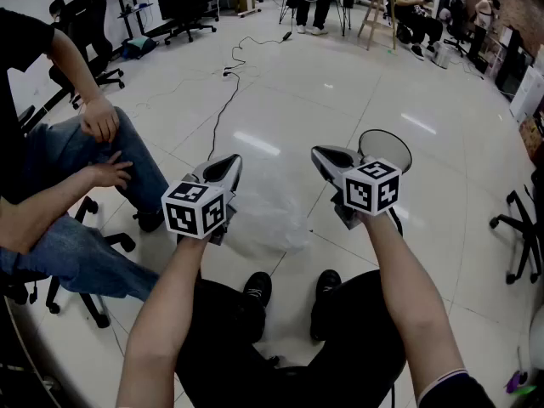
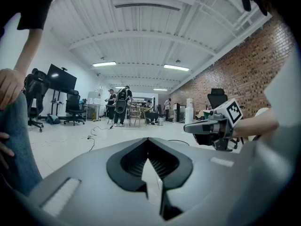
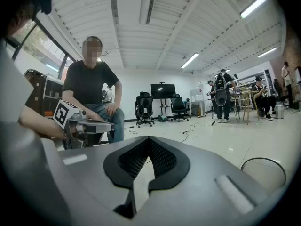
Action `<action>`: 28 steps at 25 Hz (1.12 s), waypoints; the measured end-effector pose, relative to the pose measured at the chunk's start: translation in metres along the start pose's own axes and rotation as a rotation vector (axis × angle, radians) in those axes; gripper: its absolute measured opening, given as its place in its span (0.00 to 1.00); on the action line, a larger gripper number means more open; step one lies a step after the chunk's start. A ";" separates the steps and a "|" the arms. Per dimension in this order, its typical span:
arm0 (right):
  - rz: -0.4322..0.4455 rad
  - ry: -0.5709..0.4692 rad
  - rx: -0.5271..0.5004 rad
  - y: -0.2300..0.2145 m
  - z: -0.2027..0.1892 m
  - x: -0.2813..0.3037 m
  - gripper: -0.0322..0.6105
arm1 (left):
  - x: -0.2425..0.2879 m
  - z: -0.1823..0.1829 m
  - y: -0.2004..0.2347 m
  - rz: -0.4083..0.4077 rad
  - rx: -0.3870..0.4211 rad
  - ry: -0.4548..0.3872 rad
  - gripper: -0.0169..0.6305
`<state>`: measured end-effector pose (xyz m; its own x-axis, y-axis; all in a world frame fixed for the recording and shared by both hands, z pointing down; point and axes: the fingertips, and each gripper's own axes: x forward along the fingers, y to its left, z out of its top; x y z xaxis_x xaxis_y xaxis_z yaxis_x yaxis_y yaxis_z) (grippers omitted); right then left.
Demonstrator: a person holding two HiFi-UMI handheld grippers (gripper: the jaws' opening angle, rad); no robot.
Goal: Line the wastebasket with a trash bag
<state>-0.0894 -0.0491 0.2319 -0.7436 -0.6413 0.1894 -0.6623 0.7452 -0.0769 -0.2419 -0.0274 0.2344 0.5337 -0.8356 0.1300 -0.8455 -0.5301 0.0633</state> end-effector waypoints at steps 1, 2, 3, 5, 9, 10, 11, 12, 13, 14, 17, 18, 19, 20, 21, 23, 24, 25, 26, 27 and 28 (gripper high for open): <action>0.002 -0.001 0.000 -0.002 0.000 0.002 0.05 | 0.001 0.001 0.002 0.003 0.005 0.000 0.05; 0.005 -0.002 -0.001 -0.004 0.001 0.004 0.05 | 0.002 0.002 0.004 0.007 0.010 0.000 0.05; 0.007 -0.003 -0.002 -0.005 0.001 0.007 0.05 | 0.002 0.003 0.006 0.010 0.013 0.002 0.05; 0.013 -0.008 -0.007 -0.007 0.003 0.012 0.05 | 0.002 0.002 0.011 0.020 0.016 0.007 0.05; 0.038 -0.006 -0.037 -0.006 0.004 0.028 0.05 | -0.001 0.000 0.024 0.057 -0.006 0.002 0.05; 0.047 0.000 -0.044 -0.006 0.003 0.031 0.05 | -0.001 -0.001 0.025 0.068 -0.013 0.000 0.05; 0.056 0.006 -0.051 -0.006 0.003 0.034 0.05 | -0.001 -0.004 0.027 0.079 -0.020 -0.002 0.05; 0.064 0.010 -0.054 -0.006 0.002 0.037 0.05 | -0.001 -0.008 0.029 0.090 -0.028 -0.002 0.05; 0.072 0.013 -0.056 -0.005 0.002 0.041 0.05 | 0.000 -0.013 0.032 0.100 -0.039 0.000 0.05; 0.080 0.015 -0.058 -0.004 0.003 0.044 0.05 | 0.001 -0.017 0.035 0.111 -0.049 0.004 0.05; 0.103 0.027 -0.068 -0.003 0.002 0.055 0.05 | 0.007 -0.020 0.045 0.134 -0.058 0.011 0.05; 0.108 0.035 -0.071 -0.005 0.001 0.058 0.05 | 0.011 -0.020 0.046 0.134 -0.056 0.013 0.05; 0.112 0.045 -0.075 -0.008 0.002 0.062 0.05 | 0.014 -0.020 0.048 0.134 -0.054 0.016 0.05; 0.114 0.056 -0.077 -0.013 0.003 0.066 0.05 | 0.018 -0.021 0.049 0.136 -0.053 0.020 0.05; 0.116 0.064 -0.079 -0.017 0.005 0.070 0.05 | 0.022 -0.021 0.052 0.139 -0.053 0.023 0.05; 0.123 0.072 -0.091 -0.023 0.009 0.078 0.05 | 0.030 -0.023 0.057 0.148 -0.055 0.032 0.05; 0.126 0.071 -0.100 -0.026 0.010 0.080 0.05 | 0.033 -0.024 0.060 0.150 -0.054 0.038 0.05; 0.127 0.069 -0.106 -0.030 0.010 0.083 0.05 | 0.038 -0.025 0.063 0.151 -0.049 0.044 0.05; 0.127 0.068 -0.111 -0.035 0.008 0.085 0.05 | 0.042 -0.026 0.066 0.152 -0.041 0.052 0.05; 0.127 0.073 -0.114 -0.040 0.005 0.089 0.05 | 0.047 -0.029 0.069 0.155 -0.031 0.062 0.05; 0.127 0.083 -0.118 -0.045 -0.001 0.093 0.05 | 0.051 -0.032 0.074 0.160 -0.020 0.074 0.05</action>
<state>-0.1283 -0.1423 0.2535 -0.8074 -0.5267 0.2659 -0.5442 0.8389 0.0092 -0.2778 -0.1043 0.2775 0.3901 -0.8959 0.2124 -0.9202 -0.3875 0.0558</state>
